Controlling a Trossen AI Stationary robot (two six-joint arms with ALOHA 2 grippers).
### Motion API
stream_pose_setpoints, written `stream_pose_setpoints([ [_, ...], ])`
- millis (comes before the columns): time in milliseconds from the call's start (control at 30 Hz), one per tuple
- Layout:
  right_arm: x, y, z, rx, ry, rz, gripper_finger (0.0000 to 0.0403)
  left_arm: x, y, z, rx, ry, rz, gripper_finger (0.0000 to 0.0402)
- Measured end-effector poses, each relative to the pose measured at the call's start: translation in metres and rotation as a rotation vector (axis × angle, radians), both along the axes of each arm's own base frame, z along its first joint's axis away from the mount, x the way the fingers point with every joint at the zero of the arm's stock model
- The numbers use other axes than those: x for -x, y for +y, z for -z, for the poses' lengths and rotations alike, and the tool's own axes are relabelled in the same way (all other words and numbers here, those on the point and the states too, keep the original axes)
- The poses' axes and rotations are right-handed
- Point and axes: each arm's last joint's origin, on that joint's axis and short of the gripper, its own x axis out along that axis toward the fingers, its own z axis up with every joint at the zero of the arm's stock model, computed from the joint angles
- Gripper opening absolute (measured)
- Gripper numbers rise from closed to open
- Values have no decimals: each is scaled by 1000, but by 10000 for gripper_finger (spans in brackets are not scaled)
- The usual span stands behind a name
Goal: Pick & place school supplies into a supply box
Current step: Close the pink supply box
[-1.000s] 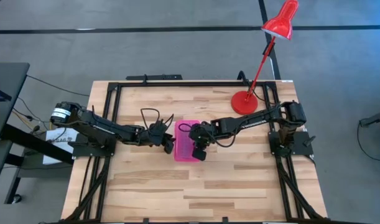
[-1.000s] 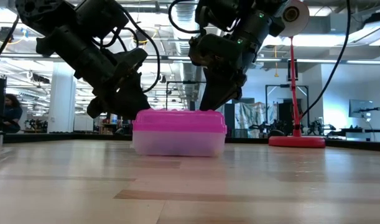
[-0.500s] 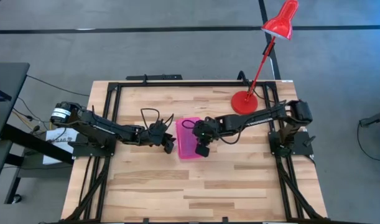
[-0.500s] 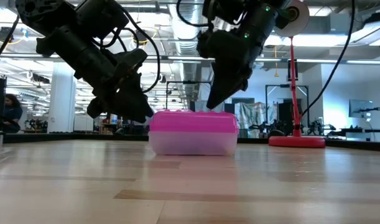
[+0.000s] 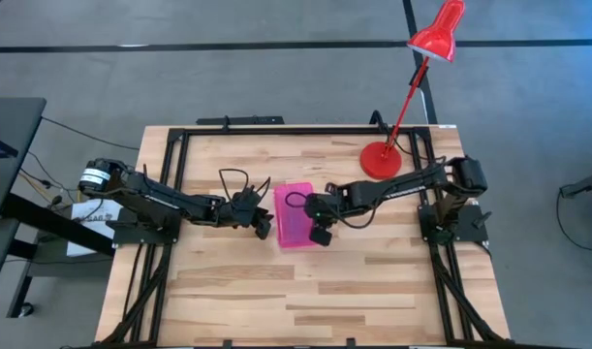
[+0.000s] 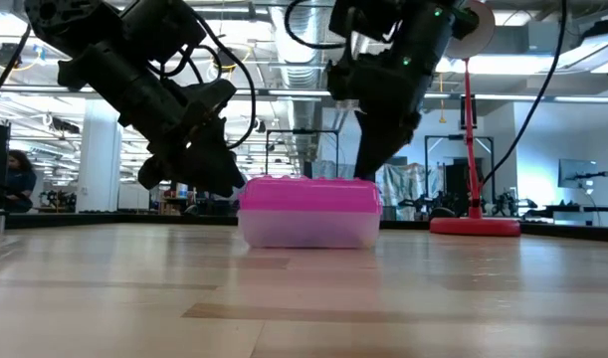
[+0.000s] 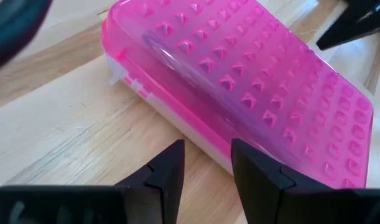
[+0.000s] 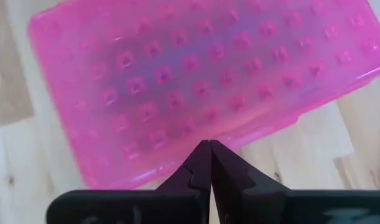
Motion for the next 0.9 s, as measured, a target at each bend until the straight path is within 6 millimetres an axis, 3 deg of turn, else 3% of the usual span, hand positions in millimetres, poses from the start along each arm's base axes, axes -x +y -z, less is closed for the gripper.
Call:
stream_pose_setpoints([
  [133,2,5,-7,3,-13,-11,0,0,0,0,0,0,0,125],
  [267,10,6,-2,2,71,-7,0,0,0,0,0,0,0,125],
  [633,14,13,20,-77,37,34,0,0,0,0,-1,1,0,125],
  [900,14,19,20,-79,32,17,0,0,0,0,-12,1,-2,125],
])
